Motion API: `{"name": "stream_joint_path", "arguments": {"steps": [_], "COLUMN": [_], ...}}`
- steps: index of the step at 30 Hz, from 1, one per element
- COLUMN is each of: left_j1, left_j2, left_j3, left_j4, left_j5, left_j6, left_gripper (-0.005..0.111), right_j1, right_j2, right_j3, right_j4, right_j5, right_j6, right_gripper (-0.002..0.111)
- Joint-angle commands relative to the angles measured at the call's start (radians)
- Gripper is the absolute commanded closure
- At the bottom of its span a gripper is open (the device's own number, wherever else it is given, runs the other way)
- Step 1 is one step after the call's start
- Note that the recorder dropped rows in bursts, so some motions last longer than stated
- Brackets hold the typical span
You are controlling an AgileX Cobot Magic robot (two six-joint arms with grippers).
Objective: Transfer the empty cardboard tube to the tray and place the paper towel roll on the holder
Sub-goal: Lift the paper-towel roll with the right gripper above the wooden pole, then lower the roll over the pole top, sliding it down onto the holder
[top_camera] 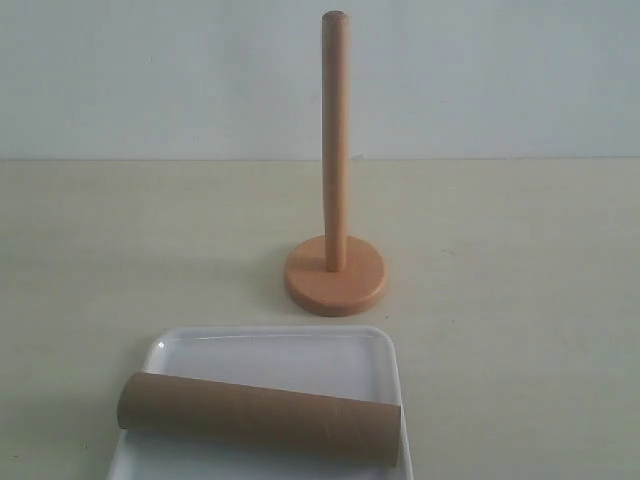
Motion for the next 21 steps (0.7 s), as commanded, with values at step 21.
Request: {"name": "stream_joint_path", "arguments": {"steps": [21], "left_j1": [0.002], "left_j2": [-0.003], "left_j3": [0.004], "left_j4": [0.002], "left_j5": [-0.001], "left_j6": [-0.007], "left_gripper": [0.102], "right_j1": [0.000], "right_j2": [0.235], "right_j3": [-0.122], "right_j4": [-0.005], "right_j5": [0.103], "right_j6": [-0.021], "right_gripper": [0.107]}}
